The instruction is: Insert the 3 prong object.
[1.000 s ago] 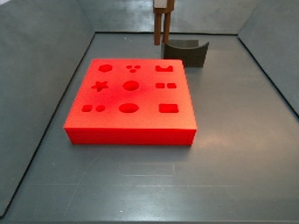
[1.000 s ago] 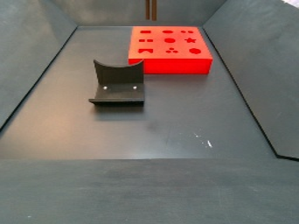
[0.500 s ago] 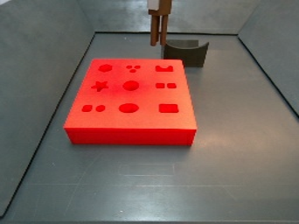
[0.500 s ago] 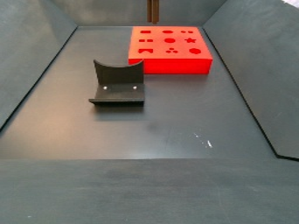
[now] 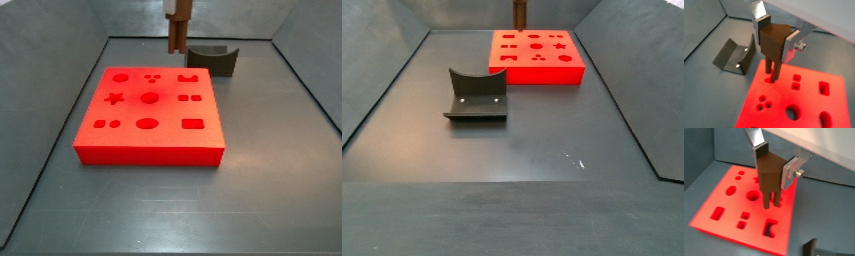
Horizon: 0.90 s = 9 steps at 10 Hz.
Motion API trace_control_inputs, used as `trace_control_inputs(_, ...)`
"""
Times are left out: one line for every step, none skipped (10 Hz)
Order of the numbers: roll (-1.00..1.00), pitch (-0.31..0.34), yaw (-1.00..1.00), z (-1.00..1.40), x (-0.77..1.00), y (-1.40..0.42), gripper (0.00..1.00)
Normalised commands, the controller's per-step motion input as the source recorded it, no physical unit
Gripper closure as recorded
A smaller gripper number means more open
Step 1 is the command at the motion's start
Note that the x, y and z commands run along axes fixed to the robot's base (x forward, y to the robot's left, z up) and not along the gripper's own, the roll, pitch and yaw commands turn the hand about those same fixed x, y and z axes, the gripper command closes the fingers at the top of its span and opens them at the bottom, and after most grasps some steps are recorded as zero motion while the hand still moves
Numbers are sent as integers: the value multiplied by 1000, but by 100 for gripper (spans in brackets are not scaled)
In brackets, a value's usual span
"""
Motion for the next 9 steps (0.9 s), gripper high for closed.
trace_control_inputs(96, -37, 0, -480, -306, 514, 100)
trace_control_inputs(96, -39, 86, -417, -303, 271, 100)
trace_control_inputs(73, -9, 123, -240, -169, 0, 100)
trace_control_inputs(46, 0, 91, -86, -6, -143, 100)
trace_control_inputs(147, 0, 503, 0, 3, -254, 100)
trace_control_inputs(117, 0, 817, -20, 91, -49, 100)
trace_control_inputs(86, 0, 857, -43, 94, -29, 100)
trace_control_inputs(84, 0, 877, -123, 0, 0, 100)
trace_control_inputs(59, -21, 1000, -183, 0, 0, 100)
